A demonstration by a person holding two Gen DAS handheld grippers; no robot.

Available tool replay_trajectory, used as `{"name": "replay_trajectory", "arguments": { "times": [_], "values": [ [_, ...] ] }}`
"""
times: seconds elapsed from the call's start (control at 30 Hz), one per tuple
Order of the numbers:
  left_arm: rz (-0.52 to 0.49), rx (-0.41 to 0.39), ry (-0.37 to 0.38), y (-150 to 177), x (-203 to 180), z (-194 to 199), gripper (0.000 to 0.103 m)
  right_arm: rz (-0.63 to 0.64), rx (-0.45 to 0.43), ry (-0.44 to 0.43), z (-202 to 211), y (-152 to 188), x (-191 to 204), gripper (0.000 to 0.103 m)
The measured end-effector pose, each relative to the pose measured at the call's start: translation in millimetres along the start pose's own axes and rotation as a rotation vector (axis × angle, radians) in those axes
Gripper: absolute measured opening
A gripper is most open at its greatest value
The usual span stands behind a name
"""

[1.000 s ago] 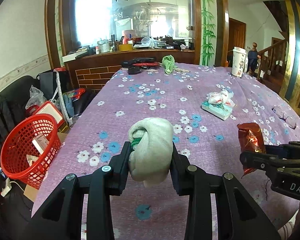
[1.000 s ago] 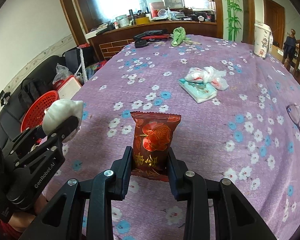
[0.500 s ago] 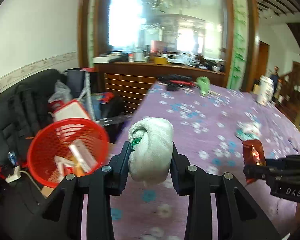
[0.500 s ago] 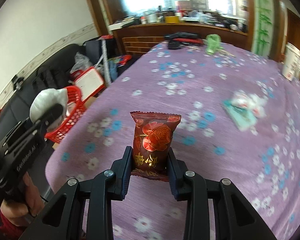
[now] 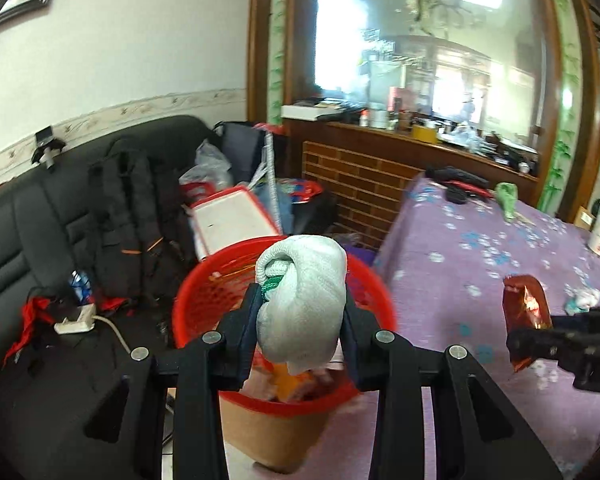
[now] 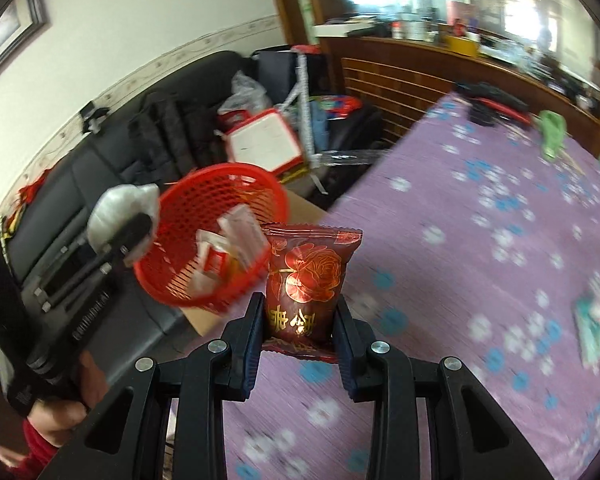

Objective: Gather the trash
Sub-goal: 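Carry the red packet and white cloth over the red wastebasket, then open both tools over the red wastebasket to drop the packet and cloth, then move both open tools back over the table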

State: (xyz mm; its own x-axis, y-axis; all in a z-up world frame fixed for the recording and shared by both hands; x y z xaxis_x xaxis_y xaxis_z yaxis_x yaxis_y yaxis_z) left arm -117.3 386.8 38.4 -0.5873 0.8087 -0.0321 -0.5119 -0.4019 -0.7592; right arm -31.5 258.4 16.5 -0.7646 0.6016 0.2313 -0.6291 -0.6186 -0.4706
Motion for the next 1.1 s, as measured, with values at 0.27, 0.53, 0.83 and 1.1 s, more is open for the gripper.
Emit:
{"name": "replay_trajectory", "arguments": {
  "times": [0.27, 0.53, 0.83, 1.1],
  "values": [
    [0.029, 0.032, -0.016, 0, 30, -24, 0.035, 0.03, 0.042, -0.058, -45, -44, 36, 0.035],
    [0.067, 0.033, -0.031, -5, 39, -34, 0.076, 0.001, 0.042, -0.111, -74, -74, 46, 0.051],
    [0.023, 0.008, 0.015, -1, -3, -17, 0.077, -0.124, -0.025, -0.082, -27, -40, -17, 0.051],
    [-0.143, -0.01, 0.038, 17, -91, 5, 0.077, -0.249, -0.08, 0.008, 31, 22, -93, 0.051]
  ]
}}
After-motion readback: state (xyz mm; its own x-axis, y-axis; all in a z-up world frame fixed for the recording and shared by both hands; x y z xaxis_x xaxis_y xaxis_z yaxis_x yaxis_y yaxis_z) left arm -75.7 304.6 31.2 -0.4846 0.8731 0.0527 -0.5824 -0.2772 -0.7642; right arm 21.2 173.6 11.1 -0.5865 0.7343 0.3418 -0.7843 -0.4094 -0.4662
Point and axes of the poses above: each gripper's, at about its wrist camera, not at the fingertips, and z roughly against the way its jaws point, x to its left, y to its underside, the point moved 10 cm from there along -z, roughly the way its jaws point, and after that the axes turned 9 degrees about x, right-handed, at the moved point
